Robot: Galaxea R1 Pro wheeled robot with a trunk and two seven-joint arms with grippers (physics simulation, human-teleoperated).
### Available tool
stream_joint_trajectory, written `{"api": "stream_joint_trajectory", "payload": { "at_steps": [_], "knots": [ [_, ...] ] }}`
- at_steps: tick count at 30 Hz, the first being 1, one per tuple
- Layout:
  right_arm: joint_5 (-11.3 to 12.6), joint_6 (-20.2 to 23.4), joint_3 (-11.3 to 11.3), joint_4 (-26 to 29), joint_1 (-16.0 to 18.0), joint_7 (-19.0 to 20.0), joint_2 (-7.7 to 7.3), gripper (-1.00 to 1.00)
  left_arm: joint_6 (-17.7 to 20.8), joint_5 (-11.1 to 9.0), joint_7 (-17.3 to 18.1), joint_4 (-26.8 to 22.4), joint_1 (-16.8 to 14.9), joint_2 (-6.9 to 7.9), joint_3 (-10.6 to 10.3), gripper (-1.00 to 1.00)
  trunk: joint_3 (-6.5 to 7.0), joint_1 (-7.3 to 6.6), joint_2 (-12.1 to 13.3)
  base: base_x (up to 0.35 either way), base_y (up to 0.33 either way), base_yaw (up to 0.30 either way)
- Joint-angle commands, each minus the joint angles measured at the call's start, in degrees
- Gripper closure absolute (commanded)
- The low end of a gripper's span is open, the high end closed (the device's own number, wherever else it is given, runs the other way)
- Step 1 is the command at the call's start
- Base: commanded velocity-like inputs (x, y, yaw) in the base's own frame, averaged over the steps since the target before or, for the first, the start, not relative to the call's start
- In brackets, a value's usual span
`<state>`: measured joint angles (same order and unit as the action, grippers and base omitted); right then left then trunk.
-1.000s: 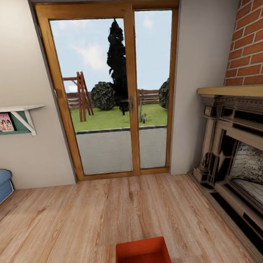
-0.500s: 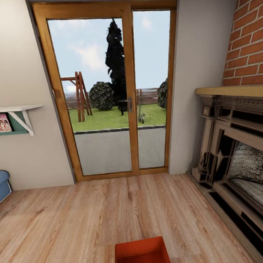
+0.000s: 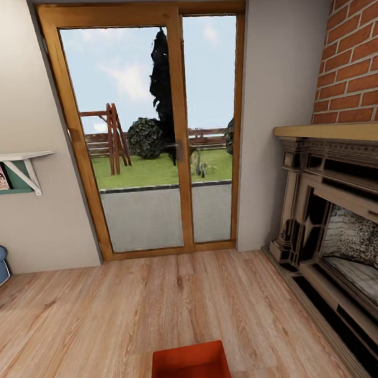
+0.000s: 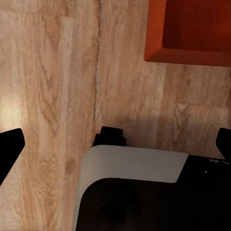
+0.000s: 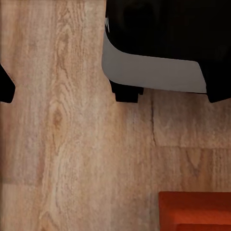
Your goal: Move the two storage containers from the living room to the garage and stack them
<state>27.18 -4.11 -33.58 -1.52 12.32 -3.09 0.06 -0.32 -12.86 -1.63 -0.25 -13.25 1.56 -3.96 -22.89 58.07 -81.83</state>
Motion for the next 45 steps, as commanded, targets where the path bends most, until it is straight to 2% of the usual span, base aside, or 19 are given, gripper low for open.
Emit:
{"api": "stream_joint_trajectory", "payload": {
  "at_steps": [1, 18, 45],
  "knots": [
    [0.51, -0.29, -0.47, -0.15, 0.06, 0.01, 0.03, -1.0, -0.03, -0.5, -0.13, -0.01, -0.03, 0.01, -0.43, -1.0, -0.06, 0.0, -0.03, 0.0, -0.055, 0.0],
    [0.46, -0.27, -0.52, -0.15, 0.04, 0.01, 0.04, -1.0, -0.03, -0.67, -0.13, -0.01, -0.03, 0.02, -0.41, -1.0, -0.06, 0.0, -0.03, 0.0, -0.005, 0.07],
    [0.43, -0.29, -0.53, -0.15, 0.04, 0.01, 0.01, -1.0, -0.03, -0.67, -0.13, -0.01, -0.03, 0.02, -0.43, -1.0, -0.06, 0.0, -0.03, 0.0, 0.013, 0.002]
  ]
}}
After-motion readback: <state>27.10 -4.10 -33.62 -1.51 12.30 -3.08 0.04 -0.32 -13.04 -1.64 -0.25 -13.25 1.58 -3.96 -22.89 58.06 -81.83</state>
